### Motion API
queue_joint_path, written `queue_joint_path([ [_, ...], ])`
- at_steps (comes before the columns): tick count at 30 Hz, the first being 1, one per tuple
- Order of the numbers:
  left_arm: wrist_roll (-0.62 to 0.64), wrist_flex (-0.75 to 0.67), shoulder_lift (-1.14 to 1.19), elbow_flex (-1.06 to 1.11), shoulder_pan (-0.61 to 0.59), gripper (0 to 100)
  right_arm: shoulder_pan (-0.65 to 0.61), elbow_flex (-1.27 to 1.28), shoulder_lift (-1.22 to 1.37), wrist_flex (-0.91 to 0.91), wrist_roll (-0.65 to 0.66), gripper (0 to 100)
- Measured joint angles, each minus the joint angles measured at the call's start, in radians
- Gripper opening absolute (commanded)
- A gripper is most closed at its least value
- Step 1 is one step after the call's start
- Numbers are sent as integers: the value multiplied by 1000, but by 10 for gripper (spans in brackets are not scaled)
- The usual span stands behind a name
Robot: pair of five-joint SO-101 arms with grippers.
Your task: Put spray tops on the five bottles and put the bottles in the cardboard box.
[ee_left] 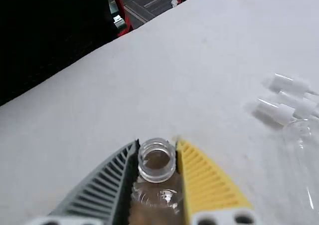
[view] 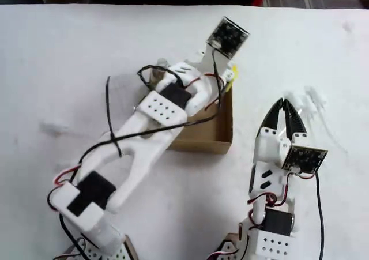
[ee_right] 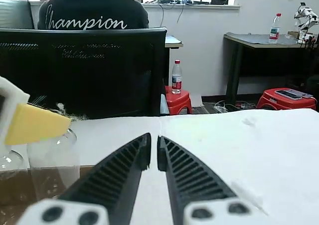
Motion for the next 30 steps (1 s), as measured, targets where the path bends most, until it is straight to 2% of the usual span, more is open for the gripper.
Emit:
queue_joint_path([
  [11, 21, -121, 107, 0, -21, 35, -17, 0, 0, 9, 0, 22],
  [30, 21, -147, 146, 0, -21, 76, -34, 0, 0, 25, 0, 22],
])
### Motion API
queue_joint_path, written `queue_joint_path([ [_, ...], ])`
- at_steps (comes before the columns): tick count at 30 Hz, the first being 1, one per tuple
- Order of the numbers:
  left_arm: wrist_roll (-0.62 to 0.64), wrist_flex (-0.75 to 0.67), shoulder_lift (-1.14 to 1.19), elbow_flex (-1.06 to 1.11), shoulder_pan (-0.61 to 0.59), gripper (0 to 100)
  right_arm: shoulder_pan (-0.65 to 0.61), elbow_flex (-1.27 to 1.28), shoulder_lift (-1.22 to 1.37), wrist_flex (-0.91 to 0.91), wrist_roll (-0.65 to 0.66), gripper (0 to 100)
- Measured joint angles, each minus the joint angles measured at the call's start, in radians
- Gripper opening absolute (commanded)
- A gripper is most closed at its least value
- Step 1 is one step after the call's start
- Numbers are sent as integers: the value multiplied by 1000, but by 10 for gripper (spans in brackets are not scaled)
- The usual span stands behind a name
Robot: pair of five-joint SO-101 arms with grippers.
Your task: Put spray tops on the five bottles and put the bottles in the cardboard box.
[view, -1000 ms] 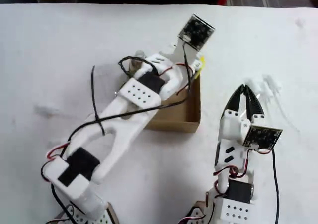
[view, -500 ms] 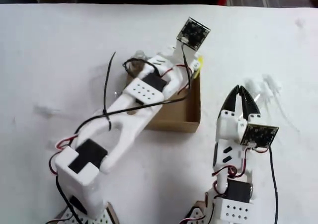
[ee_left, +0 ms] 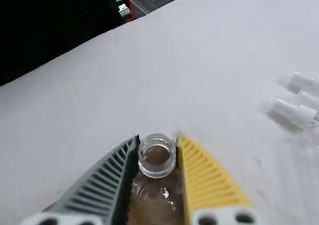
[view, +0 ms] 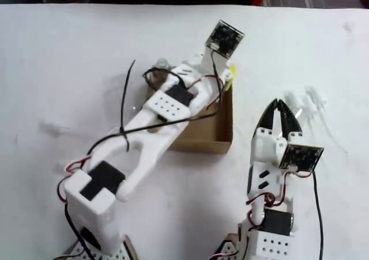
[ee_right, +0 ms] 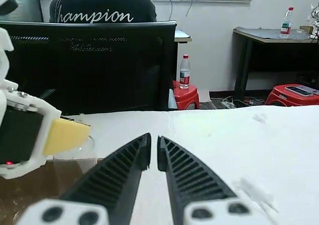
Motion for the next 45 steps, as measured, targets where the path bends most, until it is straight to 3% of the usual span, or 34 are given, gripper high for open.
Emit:
queue_joint_path([
  [8, 0, -11, 40, -18, 0, 81, 0, 0, 0, 0, 0, 22],
  [13, 2, -11, 40, -18, 0, 146, -21, 0, 0, 0, 3, 22],
  [25, 2, 26, 41, -48, -5, 151, -25, 0, 0, 0, 3, 22],
  [38, 2, 416, 41, -423, -11, 151, -26, 0, 0, 0, 3, 22],
  [45, 2, 772, 41, -755, -18, 151, -26, 0, 0, 0, 3, 22],
])
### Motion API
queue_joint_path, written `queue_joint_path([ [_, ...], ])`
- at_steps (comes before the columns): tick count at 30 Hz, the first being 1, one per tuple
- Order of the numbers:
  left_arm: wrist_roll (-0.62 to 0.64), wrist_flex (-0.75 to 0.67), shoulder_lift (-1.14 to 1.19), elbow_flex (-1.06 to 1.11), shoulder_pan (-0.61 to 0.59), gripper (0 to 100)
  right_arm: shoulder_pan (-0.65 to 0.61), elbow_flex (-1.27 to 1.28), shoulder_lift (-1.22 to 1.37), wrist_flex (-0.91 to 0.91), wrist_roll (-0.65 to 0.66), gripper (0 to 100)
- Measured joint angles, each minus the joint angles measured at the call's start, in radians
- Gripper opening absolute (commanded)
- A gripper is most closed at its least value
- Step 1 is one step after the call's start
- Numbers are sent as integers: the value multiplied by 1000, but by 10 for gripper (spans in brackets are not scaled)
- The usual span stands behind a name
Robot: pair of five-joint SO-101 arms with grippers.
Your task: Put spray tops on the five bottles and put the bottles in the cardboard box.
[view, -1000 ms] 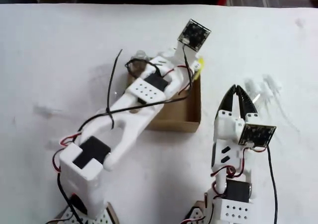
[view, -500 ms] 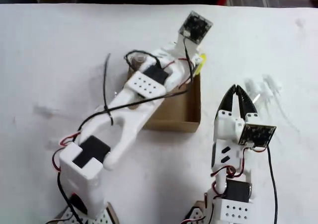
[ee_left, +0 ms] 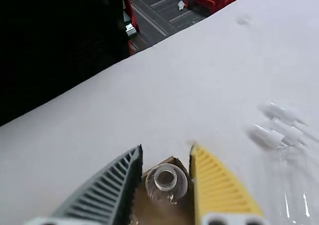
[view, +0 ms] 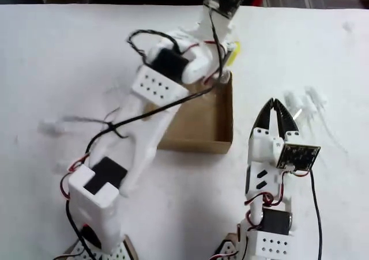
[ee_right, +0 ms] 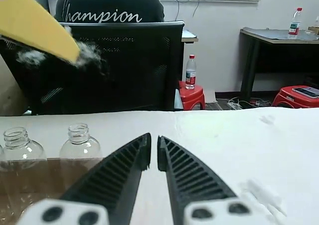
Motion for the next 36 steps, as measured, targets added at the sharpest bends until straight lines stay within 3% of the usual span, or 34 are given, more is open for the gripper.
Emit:
queue_joint_path([
  [8, 0, 608, 0, -497, -123, 150, 0, 0, 0, 0, 0, 22],
  [17, 0, 667, -86, -552, -448, 151, -2, 0, 0, 0, 0, 22],
  [21, -6, 667, -227, -417, -543, 151, -2, 0, 0, 0, 0, 22],
  [30, -293, 666, -717, 161, -623, 149, -2, 0, 0, 0, 0, 22],
  [36, -434, 399, -1007, 629, -815, 150, -3, 0, 0, 0, 0, 22],
])
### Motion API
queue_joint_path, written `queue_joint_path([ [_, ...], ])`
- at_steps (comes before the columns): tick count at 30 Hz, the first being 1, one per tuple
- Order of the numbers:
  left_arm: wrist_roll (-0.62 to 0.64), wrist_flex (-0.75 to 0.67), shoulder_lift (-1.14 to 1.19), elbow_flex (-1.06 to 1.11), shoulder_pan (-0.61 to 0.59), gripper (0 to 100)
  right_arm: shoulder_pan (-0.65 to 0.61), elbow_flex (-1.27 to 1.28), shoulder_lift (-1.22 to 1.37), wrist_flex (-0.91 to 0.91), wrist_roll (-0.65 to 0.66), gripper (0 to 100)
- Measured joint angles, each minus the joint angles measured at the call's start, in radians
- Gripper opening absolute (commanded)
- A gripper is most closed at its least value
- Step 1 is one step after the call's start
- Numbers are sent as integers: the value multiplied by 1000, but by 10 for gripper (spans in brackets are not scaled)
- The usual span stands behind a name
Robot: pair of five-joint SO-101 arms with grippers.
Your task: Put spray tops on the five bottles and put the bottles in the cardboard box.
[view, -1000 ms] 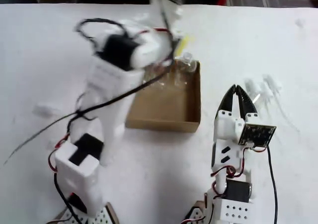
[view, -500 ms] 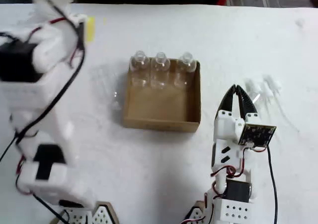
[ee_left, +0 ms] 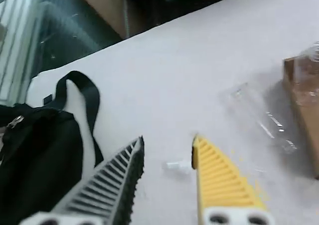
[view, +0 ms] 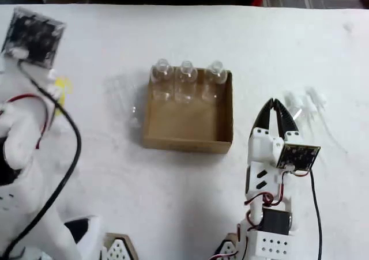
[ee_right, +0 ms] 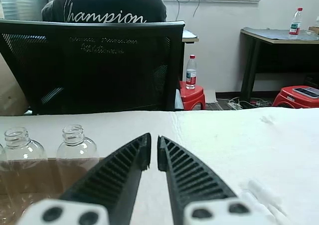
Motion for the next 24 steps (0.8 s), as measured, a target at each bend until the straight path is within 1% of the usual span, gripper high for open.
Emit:
queue_joint_path([
  [3, -11, -215, -81, 258, -117, 150, 2, 0, 0, 0, 0, 22],
  [6, -14, -382, -100, 457, -170, 150, 0, 0, 0, 0, 0, 22],
  [8, -14, -439, -100, 534, -173, 150, -2, 0, 0, 6, 0, 22],
  [10, -14, -463, -100, 565, -164, 151, -2, 0, 0, 20, 0, 22],
  [13, -14, -480, -86, 566, -114, 151, -3, 0, 0, 21, 0, 22],
  [16, -34, -480, 17, 543, -61, 148, -21, 0, 0, 35, 0, 22],
  [19, -41, -454, 187, 436, -49, 146, -21, 0, 0, 35, 0, 22],
  [24, -41, -351, 534, 167, -38, 146, -25, 0, 0, 35, 0, 22],
])
